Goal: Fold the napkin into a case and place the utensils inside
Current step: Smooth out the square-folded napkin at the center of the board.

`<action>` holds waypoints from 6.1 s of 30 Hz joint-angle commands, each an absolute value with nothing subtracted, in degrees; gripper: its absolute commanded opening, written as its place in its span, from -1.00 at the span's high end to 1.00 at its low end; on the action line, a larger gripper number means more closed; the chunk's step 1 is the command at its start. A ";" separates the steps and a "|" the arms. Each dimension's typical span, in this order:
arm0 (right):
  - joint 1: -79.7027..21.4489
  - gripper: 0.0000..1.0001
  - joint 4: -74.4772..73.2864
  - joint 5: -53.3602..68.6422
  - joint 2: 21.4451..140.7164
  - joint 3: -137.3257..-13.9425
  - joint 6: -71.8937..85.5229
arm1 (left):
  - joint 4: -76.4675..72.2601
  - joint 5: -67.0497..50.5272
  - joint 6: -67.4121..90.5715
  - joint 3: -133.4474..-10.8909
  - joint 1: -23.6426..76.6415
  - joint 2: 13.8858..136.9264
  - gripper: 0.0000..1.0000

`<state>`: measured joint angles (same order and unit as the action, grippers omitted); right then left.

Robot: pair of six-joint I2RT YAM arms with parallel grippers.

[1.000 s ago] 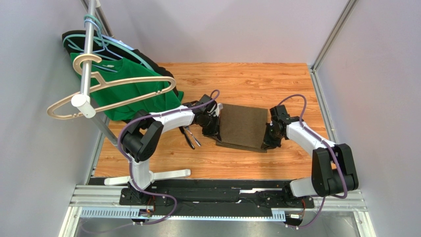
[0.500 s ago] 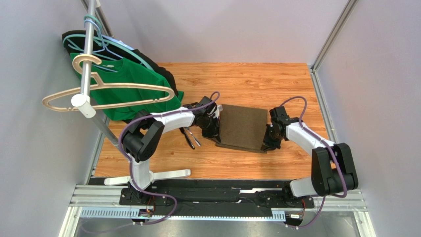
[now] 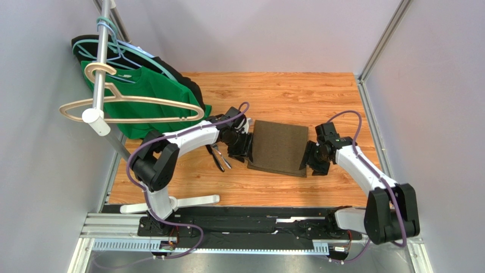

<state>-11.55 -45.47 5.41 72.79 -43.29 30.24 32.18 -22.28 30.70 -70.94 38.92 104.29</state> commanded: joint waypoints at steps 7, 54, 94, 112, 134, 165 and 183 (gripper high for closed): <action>-11.60 0.61 -37.10 10.63 78.39 -47.55 29.71 | 26.82 -27.67 32.25 -75.49 39.46 105.02 0.57; 5.54 0.26 -15.72 30.05 103.81 -72.07 27.94 | 18.28 -27.58 32.16 -73.28 39.11 106.27 0.64; -15.11 0.53 -0.27 43.50 100.80 -54.24 40.34 | -9.21 -29.79 43.68 -50.81 43.85 97.38 0.76; -18.98 1.00 7.11 47.90 102.83 -45.62 41.40 | -20.92 -31.55 48.60 -45.97 46.23 104.23 0.84; -22.24 0.97 14.24 50.89 111.69 -44.82 39.29 | -14.06 -27.95 45.79 -44.12 46.23 106.78 0.96; -13.36 0.83 -17.73 48.70 126.34 -102.84 39.82 | 2.53 -19.70 36.48 -48.93 46.85 94.05 0.68; -9.94 0.71 12.39 47.46 110.82 -59.76 48.43 | 10.28 -19.25 33.23 -74.09 40.00 115.04 0.96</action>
<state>-10.13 5.50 47.59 108.12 -59.96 48.64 7.53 -19.81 35.94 -72.27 40.99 111.55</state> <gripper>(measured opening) 0.152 0.035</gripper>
